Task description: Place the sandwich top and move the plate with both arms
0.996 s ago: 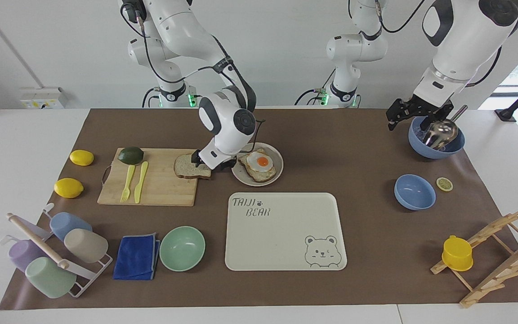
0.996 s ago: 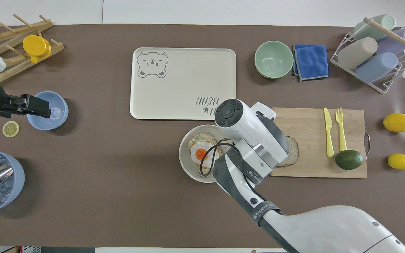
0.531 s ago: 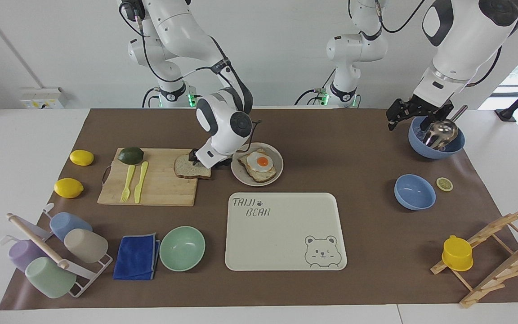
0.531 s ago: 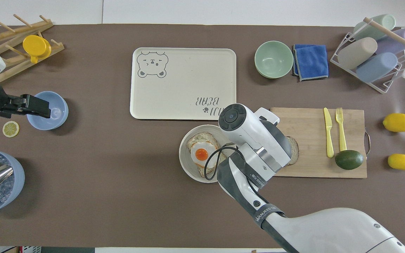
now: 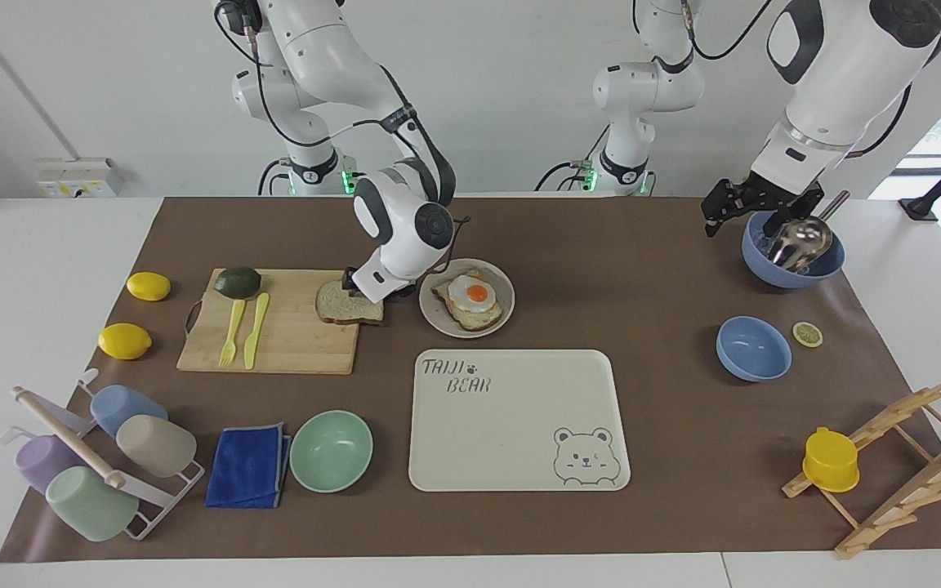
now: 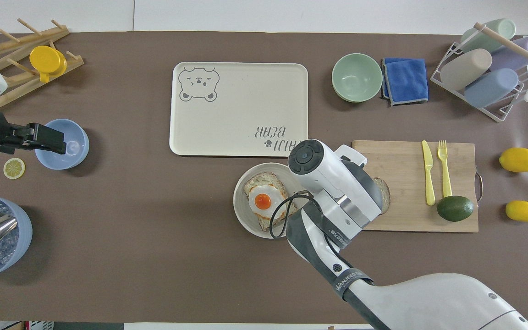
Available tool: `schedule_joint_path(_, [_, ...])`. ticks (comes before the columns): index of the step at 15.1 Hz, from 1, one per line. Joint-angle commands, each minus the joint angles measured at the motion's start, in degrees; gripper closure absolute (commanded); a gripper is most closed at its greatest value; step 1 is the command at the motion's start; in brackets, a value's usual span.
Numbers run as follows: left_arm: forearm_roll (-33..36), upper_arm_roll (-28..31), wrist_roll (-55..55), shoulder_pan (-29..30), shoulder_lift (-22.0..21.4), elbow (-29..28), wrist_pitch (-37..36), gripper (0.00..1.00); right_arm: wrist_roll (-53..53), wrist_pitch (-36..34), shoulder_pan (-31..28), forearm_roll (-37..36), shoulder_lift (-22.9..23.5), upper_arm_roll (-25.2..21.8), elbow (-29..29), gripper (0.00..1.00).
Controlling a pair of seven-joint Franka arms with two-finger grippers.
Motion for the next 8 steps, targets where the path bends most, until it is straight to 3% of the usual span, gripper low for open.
schedule_joint_path(1, [0.28,-0.35,0.31,0.73,-1.39,-1.3,-0.35,0.0,-1.46,1.77,-0.64,-0.13,-1.95,0.41,-2.45,0.46])
schedule_joint_path(2, [0.28,-0.35,0.31,0.73,-1.39,-1.3,-0.35,0.0,-1.46,1.42,-0.46,-0.13,-1.95,0.41,-2.28,0.76])
schedule_joint_path(3, [0.28,-0.35,0.31,0.73,-1.39,-1.3,-0.43,0.0,-1.46,1.07,-0.11,-0.13,-1.95,0.58,-2.01,1.0])
schedule_joint_path(8, [0.28,-0.35,0.31,0.73,-1.39,-1.3,-0.43,0.0,-2.69,-1.04,1.73,2.41,-1.07,0.67,4.82,1.0])
